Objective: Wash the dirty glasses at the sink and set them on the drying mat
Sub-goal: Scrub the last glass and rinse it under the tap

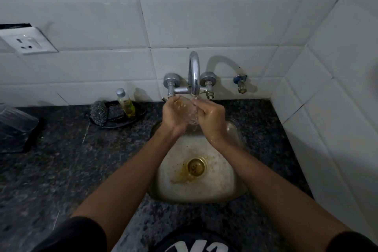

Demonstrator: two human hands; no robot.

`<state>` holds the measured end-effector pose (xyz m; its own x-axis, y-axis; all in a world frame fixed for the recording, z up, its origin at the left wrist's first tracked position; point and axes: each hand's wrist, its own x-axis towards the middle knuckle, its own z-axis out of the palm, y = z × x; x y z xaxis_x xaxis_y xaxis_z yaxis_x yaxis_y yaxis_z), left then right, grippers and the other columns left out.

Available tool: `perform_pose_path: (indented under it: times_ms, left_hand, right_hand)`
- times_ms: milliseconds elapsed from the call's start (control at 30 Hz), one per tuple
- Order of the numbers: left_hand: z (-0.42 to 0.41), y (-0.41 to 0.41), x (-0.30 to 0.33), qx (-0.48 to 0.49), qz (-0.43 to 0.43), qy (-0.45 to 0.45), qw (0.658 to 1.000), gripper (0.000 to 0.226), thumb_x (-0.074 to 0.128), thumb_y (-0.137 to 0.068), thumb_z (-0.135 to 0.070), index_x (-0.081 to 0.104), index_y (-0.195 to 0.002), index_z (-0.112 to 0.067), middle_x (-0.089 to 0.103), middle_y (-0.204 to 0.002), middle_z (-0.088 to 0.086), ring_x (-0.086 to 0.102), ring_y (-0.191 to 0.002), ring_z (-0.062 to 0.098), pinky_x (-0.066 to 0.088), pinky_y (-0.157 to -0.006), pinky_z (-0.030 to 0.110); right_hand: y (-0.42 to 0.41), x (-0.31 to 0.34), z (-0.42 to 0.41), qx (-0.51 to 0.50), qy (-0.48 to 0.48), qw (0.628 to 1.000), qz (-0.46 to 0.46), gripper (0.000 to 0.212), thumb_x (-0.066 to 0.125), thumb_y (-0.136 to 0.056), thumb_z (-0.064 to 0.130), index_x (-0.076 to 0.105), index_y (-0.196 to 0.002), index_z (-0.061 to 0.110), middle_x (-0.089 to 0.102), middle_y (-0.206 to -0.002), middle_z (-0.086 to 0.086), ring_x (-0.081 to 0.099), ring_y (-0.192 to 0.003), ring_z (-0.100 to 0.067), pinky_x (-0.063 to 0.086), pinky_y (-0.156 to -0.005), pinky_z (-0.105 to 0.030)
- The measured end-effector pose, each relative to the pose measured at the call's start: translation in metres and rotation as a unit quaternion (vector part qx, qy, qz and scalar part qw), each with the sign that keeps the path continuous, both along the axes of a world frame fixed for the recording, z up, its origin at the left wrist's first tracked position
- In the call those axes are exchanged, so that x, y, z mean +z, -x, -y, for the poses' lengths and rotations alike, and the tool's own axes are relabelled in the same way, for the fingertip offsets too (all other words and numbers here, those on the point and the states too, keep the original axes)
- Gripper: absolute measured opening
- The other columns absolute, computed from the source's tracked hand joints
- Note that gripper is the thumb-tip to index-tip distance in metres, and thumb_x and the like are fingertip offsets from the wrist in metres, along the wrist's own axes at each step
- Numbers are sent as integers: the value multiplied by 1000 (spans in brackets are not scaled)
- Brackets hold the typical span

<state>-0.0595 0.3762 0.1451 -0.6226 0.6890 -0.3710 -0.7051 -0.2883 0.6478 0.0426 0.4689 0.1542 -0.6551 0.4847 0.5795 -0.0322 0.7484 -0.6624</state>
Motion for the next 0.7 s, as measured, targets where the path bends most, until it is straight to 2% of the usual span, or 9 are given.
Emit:
perform_pose_path:
  times_ms: [133,200,300,367,467,500,600,633,700]
  left_hand:
    - [-1,2,8,-64,-46,59,995,38,55,-104,-46,72,-93,-13,67,-88,5,65,-83,20,51,-79,37]
    - [-1,3,10,-50,-44,66,996,37,53,-107,-35,70,-82,-14,67,-79,3,65,-74,18,51,-74,35]
    - [0,5,2,-20,-5,29,999,33,51,-103,-29,68,-80,-12,70,-86,7,66,-79,21,50,-78,38]
    - [1,7,2,-34,11,16,999,30,55,-102,-36,65,-85,-13,67,-92,8,65,-83,22,50,-79,38]
    - [-2,10,6,-68,-17,51,996,43,53,-105,-47,74,-90,-13,70,-87,7,67,-82,21,53,-77,39]
    - [-2,10,6,-64,-23,58,996,42,53,-106,-43,75,-85,-14,70,-83,5,66,-80,21,53,-77,38]
    - [-3,8,7,-32,2,26,999,42,50,-103,-31,72,-72,-15,67,-80,6,63,-78,21,50,-80,38]
    - [-4,8,6,-29,6,9,1000,41,49,-102,-31,72,-74,-14,67,-83,7,63,-79,23,50,-81,39]
    - [-4,9,6,-39,1,-2,999,38,53,-103,-38,73,-89,-10,69,-91,10,65,-84,24,52,-82,40]
  right_hand:
    - [-5,2,-4,69,-170,983,6,28,69,-93,-2,76,-119,1,77,-117,-15,74,-109,-25,59,-99,-32]
    - [-3,1,1,42,-113,993,8,27,63,-96,7,77,-118,3,78,-114,-12,75,-105,-21,59,-95,-27]
    - [-1,3,9,-20,30,999,23,25,67,-96,2,78,-118,6,80,-102,-8,75,-89,-14,58,-81,-15]
    - [-2,3,7,0,-30,999,30,26,70,-95,-1,77,-120,3,78,-107,-12,75,-94,-18,55,-86,-11]
    - [-4,2,0,57,-180,982,23,30,76,-90,-1,76,-120,1,77,-115,-14,74,-106,-22,57,-98,-25]
    - [-3,0,-1,51,-175,983,24,28,76,-90,0,76,-118,2,78,-113,-12,74,-103,-19,57,-96,-23]
    - [1,0,4,-30,-11,999,28,12,73,-93,0,80,-101,5,76,-86,0,64,-75,-2,55,-67,-25]
    - [2,0,4,-48,15,998,28,12,72,-93,-1,80,-99,4,76,-83,-1,60,-73,1,52,-64,-25]
    - [2,2,2,-33,-27,999,19,18,69,-92,-1,80,-106,3,78,-93,-7,66,-79,-4,55,-69,-23]
